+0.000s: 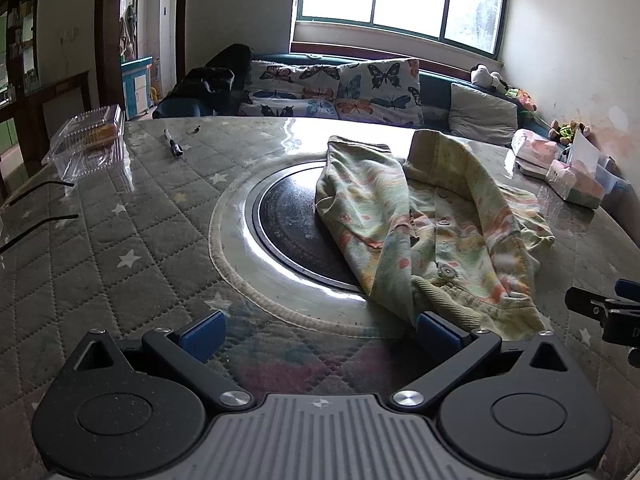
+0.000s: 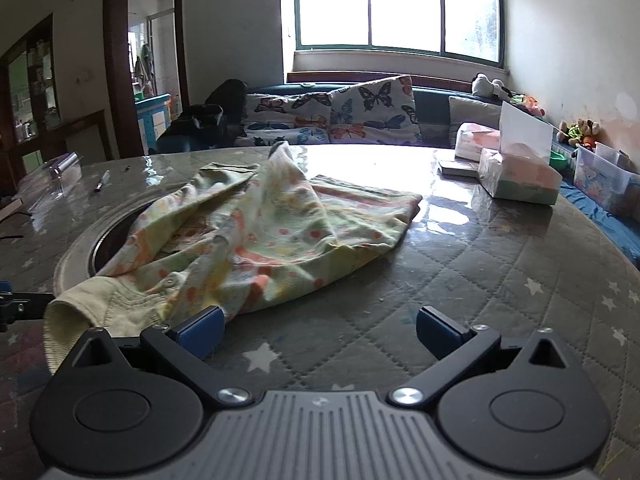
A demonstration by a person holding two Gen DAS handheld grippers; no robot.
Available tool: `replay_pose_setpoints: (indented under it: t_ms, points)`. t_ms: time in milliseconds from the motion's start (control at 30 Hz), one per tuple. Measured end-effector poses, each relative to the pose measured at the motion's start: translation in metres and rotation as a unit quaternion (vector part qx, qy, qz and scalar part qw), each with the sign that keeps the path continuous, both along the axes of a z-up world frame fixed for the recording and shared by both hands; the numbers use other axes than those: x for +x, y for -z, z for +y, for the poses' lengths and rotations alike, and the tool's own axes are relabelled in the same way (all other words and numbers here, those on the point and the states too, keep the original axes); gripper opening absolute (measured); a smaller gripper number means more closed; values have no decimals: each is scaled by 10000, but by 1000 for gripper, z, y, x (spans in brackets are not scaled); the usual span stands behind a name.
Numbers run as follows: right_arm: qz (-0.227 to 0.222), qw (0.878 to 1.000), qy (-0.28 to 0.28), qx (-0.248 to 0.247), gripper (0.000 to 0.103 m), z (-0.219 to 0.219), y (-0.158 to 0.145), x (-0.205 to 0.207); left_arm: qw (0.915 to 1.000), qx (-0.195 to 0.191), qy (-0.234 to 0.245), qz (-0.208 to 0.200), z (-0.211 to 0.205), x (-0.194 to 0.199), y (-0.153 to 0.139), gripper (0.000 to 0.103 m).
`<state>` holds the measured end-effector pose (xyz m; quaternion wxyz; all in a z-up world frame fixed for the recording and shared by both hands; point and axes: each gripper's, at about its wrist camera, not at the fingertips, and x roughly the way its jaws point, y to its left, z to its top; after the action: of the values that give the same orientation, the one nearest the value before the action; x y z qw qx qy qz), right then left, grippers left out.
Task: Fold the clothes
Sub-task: 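Move both grippers toward the crumpled pale green shirt on the table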
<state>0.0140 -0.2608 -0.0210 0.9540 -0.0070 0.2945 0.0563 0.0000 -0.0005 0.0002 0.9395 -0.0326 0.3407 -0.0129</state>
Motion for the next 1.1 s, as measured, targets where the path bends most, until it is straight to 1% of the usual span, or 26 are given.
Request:
replay_pose_setpoints:
  t_ms: [133, 267, 367, 433, 700, 1100]
  points:
    - [6, 10000, 52, -10, 103, -4, 1, 0, 10000, 17, 39, -17, -3, 0, -1, 103]
    - [-38, 10000, -11, -55, 103, 11, -4, -7, 10000, 33, 78, -35, -7, -1, -3, 103]
    - [-28, 10000, -56, 11, 103, 16, -4, -6, 9999, 46, 107, -48, -9, -1, -4, 103]
    - [-29, 9999, -138, 61, 103, 11, -4, -7, 9999, 54, 127, -56, -11, -1, -5, 103]
    - [15, 9998, -151, 107, 103, 12, -4, -2, 9997, 88, 208, -89, -18, -1, -8, 103]
    - [81, 9997, -184, 110, 103, 12, -5, 9, 9992, 194, 357, -54, -27, 15, -9, 103]
